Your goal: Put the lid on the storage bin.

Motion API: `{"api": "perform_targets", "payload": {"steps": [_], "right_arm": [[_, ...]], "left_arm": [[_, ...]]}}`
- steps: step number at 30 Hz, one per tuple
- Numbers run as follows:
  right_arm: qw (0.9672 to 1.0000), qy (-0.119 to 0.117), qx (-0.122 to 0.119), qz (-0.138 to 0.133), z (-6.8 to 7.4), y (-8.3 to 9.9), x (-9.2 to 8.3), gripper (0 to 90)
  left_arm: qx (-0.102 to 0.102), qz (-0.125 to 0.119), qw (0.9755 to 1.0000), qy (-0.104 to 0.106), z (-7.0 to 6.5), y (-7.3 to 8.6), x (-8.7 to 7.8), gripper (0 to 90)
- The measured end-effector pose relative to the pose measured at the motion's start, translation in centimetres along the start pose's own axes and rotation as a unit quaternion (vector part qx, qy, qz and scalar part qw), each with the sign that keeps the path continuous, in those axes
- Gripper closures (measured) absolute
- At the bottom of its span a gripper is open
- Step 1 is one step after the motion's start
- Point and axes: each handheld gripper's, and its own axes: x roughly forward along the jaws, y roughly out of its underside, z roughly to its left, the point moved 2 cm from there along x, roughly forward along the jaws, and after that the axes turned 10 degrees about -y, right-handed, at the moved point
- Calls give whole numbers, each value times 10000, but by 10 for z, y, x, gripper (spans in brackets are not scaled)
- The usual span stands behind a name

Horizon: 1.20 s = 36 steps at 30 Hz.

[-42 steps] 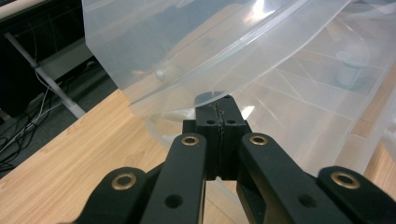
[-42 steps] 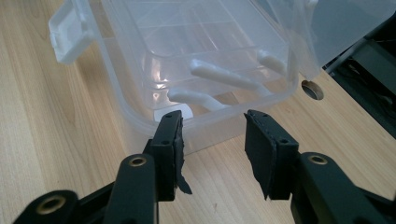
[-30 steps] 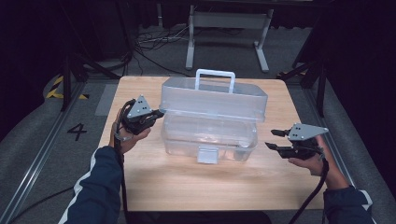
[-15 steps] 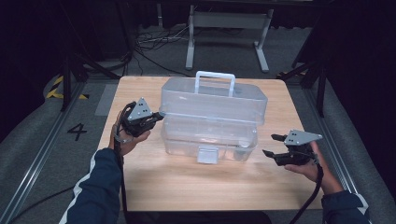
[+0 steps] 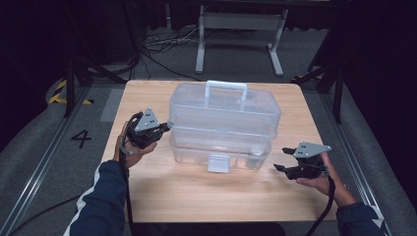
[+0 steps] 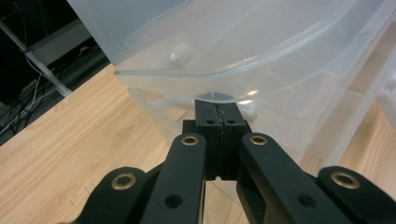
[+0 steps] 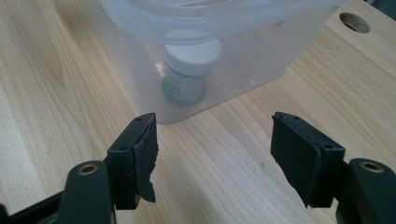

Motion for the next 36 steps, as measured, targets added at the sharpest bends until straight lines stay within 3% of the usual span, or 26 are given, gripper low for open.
{"api": "perform_targets", "payload": {"steps": [19, 30, 33, 36], "right_arm": [[10000, -35, 11, 47, 1, 3, 7, 339], [9999, -146, 20, 56, 2, 4, 11, 345], [9998, -163, 52, 73, 2, 5, 12, 345], [9998, -166, 66, 81, 2, 5, 13, 346]], "left_arm": [[6, 220, 9998, -41, -5, 17, 6, 900], [120, 544, 9983, -169, -8, 30, 13, 900], [8, 485, 9987, -130, -6, 34, 13, 900], [23, 444, 9989, -176, -7, 33, 12, 900]]}}
